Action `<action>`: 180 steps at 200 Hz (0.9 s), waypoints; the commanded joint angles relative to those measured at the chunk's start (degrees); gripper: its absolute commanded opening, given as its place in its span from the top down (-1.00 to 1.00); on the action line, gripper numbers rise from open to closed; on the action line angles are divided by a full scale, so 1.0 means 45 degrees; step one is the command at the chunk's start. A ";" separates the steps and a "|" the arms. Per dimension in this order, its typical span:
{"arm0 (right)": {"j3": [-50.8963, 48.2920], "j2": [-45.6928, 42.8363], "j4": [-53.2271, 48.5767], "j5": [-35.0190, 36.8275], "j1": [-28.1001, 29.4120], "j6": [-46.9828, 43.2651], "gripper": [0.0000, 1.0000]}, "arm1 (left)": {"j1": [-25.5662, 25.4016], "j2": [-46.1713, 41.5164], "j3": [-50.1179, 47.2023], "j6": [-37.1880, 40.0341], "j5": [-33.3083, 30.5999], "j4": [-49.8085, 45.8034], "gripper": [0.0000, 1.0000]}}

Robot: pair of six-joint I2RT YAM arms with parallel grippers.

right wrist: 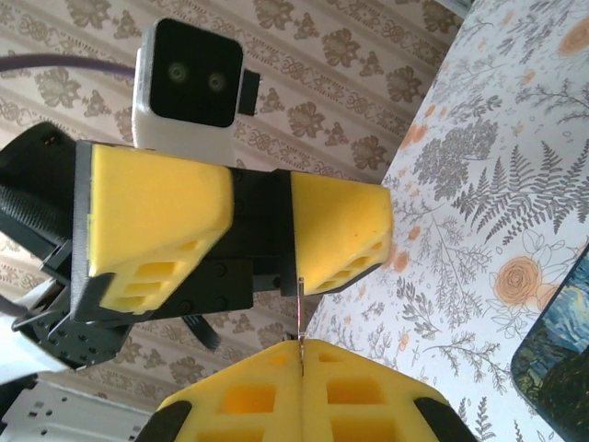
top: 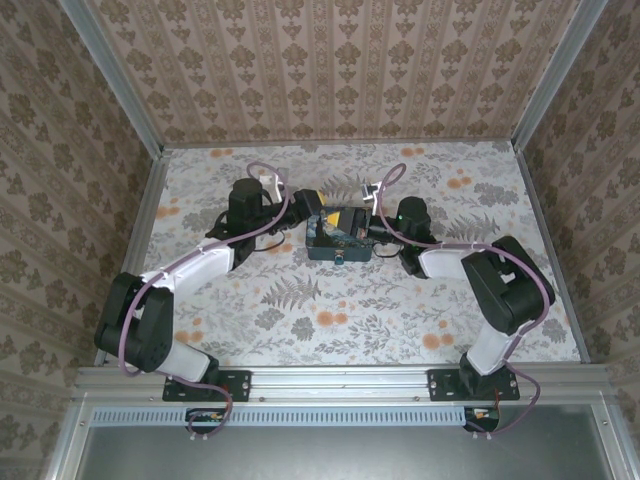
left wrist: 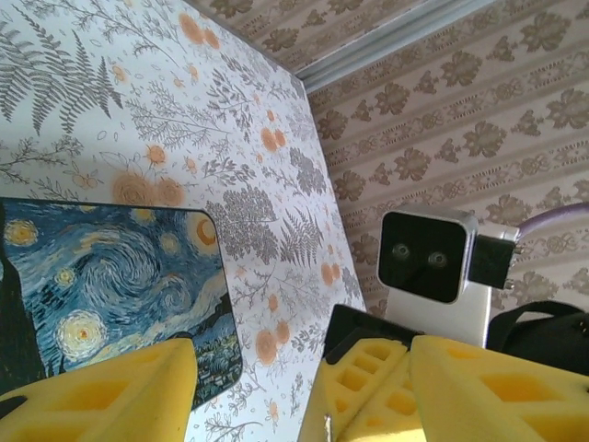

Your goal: Unlock the padlock with the key

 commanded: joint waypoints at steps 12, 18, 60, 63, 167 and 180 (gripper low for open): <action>-0.0112 -0.0830 -0.0576 -0.0733 -0.0060 -0.1060 1.00 | 0.0056 -0.0124 0.0472 0.0661 0.0950 -0.0305 -0.26; -0.0112 -0.0876 -0.0605 -0.0782 -0.0062 -0.1092 1.00 | 0.0050 -0.0128 0.0467 0.0627 0.0924 -0.0327 -0.26; -0.0180 -0.1244 -0.1098 -0.0929 -0.0062 -0.1354 1.00 | 0.0122 -0.0199 0.0246 0.0181 0.0743 -0.0076 -0.28; -0.0194 -0.1259 -0.1112 -0.0960 -0.0058 -0.1358 1.00 | 0.0134 -0.0226 0.0194 0.0142 0.0741 -0.0004 -0.28; -0.0502 -0.1826 -0.1771 -0.1145 -0.0062 -0.1752 1.00 | 0.1514 -0.0827 -0.0589 -0.0977 0.1319 0.1214 -0.28; -0.0484 -0.1820 -0.1790 -0.1146 -0.0067 -0.1725 1.00 | 0.1665 -0.0929 -0.0694 -0.1006 0.1378 0.1237 -0.28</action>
